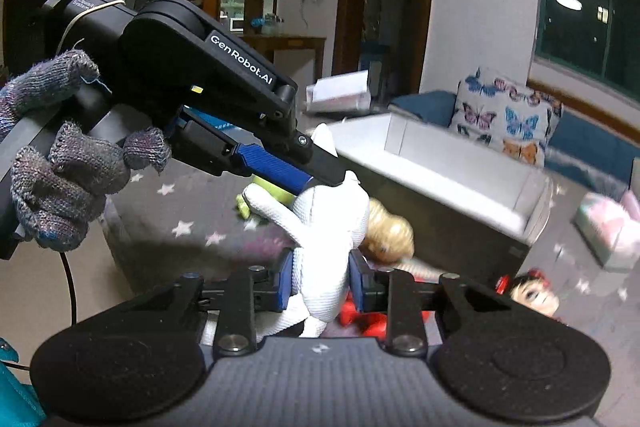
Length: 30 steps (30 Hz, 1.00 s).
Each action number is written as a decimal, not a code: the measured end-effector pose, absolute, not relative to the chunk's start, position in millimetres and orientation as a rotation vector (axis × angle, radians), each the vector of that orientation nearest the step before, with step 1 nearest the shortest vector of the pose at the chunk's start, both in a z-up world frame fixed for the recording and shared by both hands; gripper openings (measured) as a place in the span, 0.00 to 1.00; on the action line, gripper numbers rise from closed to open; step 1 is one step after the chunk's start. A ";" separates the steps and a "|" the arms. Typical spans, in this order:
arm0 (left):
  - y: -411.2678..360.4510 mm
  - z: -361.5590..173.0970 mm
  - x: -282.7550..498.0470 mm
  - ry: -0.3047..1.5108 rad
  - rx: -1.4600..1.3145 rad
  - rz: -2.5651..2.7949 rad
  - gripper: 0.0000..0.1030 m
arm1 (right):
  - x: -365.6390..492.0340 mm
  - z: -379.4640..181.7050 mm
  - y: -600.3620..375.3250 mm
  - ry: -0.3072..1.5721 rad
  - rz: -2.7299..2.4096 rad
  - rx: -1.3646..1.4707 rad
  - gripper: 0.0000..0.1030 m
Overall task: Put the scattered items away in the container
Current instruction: 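Close the left gripper on the white plush rabbit and lift it, then lower the rabbit into the grey box and open the left gripper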
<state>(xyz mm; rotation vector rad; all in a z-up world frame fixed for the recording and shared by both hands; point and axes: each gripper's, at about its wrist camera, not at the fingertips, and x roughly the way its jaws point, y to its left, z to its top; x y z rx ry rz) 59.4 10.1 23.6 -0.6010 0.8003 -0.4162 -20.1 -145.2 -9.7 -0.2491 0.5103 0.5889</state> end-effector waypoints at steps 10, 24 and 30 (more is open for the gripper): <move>1.0 59.5 100.4 0.706 -0.620 -0.456 0.27 | 28.8 28.7 -147.2 0.420 0.573 -0.391 0.27; -17.1 46.0 209.7 0.736 -0.671 -0.403 0.23 | 145.3 26.3 -148.1 0.491 0.598 -0.528 0.27; -19.6 14.1 242.4 0.802 -0.706 -0.367 0.21 | 185.1 -2.9 -150.1 0.573 0.640 -0.560 0.27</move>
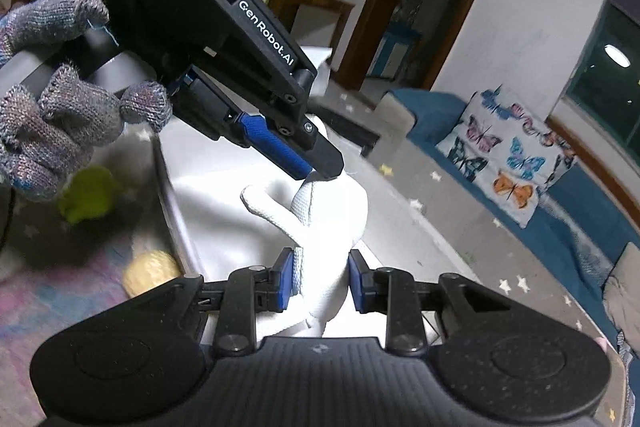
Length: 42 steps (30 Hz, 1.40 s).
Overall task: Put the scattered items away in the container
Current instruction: 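Lower the rabbit into the grey box and open the left gripper, then withdraw the left gripper from the box toward the red round toy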
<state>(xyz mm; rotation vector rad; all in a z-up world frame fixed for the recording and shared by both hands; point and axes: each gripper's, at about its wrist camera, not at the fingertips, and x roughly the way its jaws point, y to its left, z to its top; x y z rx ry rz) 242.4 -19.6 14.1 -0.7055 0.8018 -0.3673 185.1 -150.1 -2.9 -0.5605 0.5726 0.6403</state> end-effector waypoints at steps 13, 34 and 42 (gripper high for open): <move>-27.7 -18.6 265.2 0.874 -0.705 -0.323 0.21 | 241.0 -37.5 -144.5 0.711 0.736 -0.643 0.27; -45.3 5.1 230.9 0.826 -0.500 -0.296 0.23 | 225.7 -22.7 -162.4 0.680 0.590 -0.576 0.38; -58.4 21.6 201.4 0.790 -0.409 -0.305 0.24 | 183.8 -0.6 -174.2 0.629 0.521 -0.450 0.48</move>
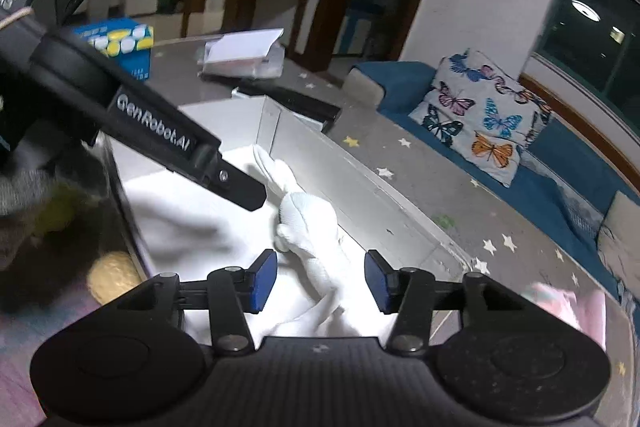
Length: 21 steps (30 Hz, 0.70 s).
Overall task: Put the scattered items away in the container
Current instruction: 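Withdraw the left gripper from the box toward the red round toy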
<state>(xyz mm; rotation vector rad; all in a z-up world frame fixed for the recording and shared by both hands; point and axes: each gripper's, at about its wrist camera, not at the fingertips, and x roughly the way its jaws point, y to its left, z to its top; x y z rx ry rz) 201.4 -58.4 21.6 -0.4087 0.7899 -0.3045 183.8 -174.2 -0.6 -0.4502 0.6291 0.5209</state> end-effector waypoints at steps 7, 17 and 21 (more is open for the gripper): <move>-62.8 25.8 176.4 0.781 -0.361 -0.313 0.24 | 143.4 12.7 -186.9 0.577 0.487 -0.351 0.58; -69.7 28.5 134.7 0.766 -0.270 -0.302 0.25 | 86.7 14.7 -195.9 0.531 0.454 -0.263 0.66; -70.9 29.3 119.2 0.759 -0.239 -0.302 0.25 | 67.4 14.0 -198.3 0.519 0.440 -0.227 0.66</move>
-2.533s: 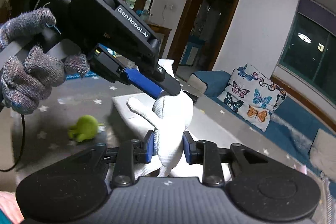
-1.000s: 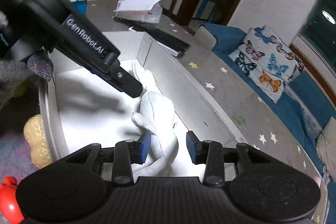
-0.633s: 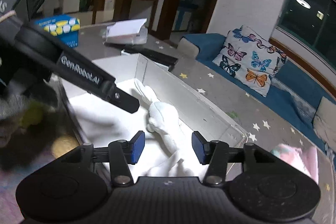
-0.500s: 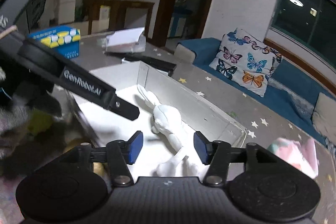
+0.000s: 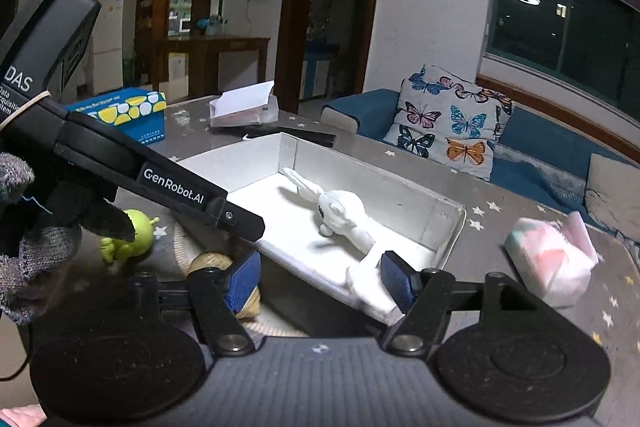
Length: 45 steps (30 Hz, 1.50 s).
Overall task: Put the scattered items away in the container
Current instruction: 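Withdraw the left gripper from the box toward the red round toy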
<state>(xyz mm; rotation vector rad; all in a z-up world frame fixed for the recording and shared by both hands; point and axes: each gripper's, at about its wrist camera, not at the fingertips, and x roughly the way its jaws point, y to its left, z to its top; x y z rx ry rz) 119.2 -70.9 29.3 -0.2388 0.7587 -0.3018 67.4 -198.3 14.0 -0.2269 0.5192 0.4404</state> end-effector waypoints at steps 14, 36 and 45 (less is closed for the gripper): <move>-75.2 28.5 75.9 0.730 -0.163 -0.315 0.26 | 18.9 4.1 -195.7 0.504 0.420 -0.158 0.73; -72.4 2.5 52.5 0.781 -0.111 -0.312 0.30 | 0.1 -31.3 -192.8 0.573 0.420 -0.086 0.77; -74.6 -7.1 51.6 0.816 -0.126 -0.328 0.30 | 4.6 -46.2 -191.9 0.622 0.408 -0.053 0.77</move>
